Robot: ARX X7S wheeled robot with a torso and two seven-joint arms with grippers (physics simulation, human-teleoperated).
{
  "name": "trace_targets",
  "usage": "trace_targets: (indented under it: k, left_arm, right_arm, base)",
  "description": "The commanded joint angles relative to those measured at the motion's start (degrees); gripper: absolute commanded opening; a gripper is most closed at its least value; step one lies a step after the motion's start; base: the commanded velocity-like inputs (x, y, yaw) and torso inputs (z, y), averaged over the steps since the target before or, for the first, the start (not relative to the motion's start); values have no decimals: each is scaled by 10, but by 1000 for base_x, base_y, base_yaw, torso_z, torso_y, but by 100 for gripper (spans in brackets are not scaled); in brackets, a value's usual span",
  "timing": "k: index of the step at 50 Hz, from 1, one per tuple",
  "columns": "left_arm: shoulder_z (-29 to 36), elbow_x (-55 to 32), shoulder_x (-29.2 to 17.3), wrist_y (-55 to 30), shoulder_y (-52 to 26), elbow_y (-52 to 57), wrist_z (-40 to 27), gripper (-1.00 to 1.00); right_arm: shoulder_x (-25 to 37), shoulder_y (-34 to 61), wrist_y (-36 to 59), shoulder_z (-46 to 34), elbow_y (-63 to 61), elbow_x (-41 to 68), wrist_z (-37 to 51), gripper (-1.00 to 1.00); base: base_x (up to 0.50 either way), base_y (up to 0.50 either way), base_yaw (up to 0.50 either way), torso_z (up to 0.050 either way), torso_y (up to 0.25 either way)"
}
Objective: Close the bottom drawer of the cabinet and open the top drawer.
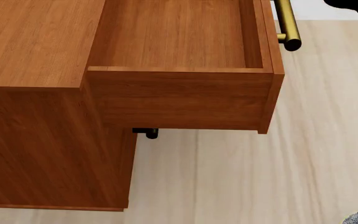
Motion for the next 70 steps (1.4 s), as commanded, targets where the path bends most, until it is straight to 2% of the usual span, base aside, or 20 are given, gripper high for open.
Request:
trace_targets:
  k: [1, 18, 40, 51, 55, 70]
  left_arm:
    - [-4, -1, -5, 5, 6, -1, 1, 100]
    - [-6, 1, -9, 11, 11, -5, 3, 100]
    - [-13, -6, -15, 16, 12, -5, -1, 100]
    - [-15, -9, -18, 18, 14, -4, -2, 100]
    - [-20, -12, -21, 20, 17, -2, -3, 100]
    - [-20, -12, -23, 23, 16, -4, -3, 100]
  right_arm:
    - [-34, 10, -5, -50, 44, -38, -50, 100]
    - [-63, 18, -12, -111, 89, -85, -101, 100]
    - [-78, 33, 13, -209, 82, -132, -171, 100]
    - [-71, 32, 20, -235, 75, -143, -187, 100]
    - [-68, 33, 13, -226, 107, -145, -186, 100]
    - [-35, 28, 41, -257, 60, -149, -191, 100]
  base:
    - [0, 0, 0, 0, 0]
    - [0, 0, 0, 0, 0]
    - [0, 0, 0, 0, 0]
    - [0, 0, 0, 0, 0]
    - [0, 0, 0, 0, 0]
    - [0, 0, 0, 0, 0]
